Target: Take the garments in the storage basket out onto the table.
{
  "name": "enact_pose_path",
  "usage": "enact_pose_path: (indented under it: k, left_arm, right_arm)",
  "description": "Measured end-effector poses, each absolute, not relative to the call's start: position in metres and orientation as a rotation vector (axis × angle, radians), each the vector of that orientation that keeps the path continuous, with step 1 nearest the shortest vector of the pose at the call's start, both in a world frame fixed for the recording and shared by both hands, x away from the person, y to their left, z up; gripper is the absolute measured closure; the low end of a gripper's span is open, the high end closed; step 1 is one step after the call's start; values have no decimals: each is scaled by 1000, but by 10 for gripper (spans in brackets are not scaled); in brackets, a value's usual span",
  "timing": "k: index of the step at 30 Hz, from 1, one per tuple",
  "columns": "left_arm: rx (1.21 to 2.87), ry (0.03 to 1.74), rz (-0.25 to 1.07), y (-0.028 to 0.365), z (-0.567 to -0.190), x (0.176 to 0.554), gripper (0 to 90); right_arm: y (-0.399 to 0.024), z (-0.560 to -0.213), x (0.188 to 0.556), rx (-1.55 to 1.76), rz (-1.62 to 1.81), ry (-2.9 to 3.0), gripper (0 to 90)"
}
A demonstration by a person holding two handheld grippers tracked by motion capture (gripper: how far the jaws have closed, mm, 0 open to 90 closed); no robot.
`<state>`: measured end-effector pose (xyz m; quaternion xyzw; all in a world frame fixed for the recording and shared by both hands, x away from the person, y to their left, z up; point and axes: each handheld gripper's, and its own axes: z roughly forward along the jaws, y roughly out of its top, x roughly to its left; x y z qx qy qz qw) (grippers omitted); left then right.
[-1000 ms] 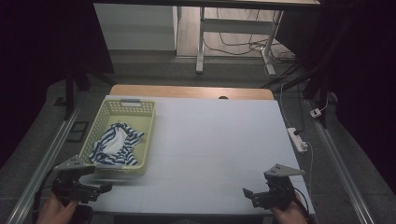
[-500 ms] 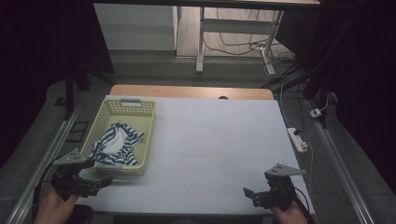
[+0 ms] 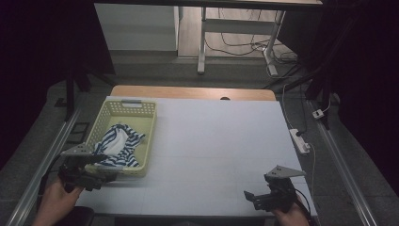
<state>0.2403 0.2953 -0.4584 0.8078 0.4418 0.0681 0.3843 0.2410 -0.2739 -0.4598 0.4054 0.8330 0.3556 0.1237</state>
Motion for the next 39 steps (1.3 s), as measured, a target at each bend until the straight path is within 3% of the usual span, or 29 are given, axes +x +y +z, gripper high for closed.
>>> enact_pose_path:
  k: [39]
  left_arm:
    - [2143,1334,169,307,-473,369,13]
  right_arm:
    - [-271,-461,242,1155,998,2466,16]
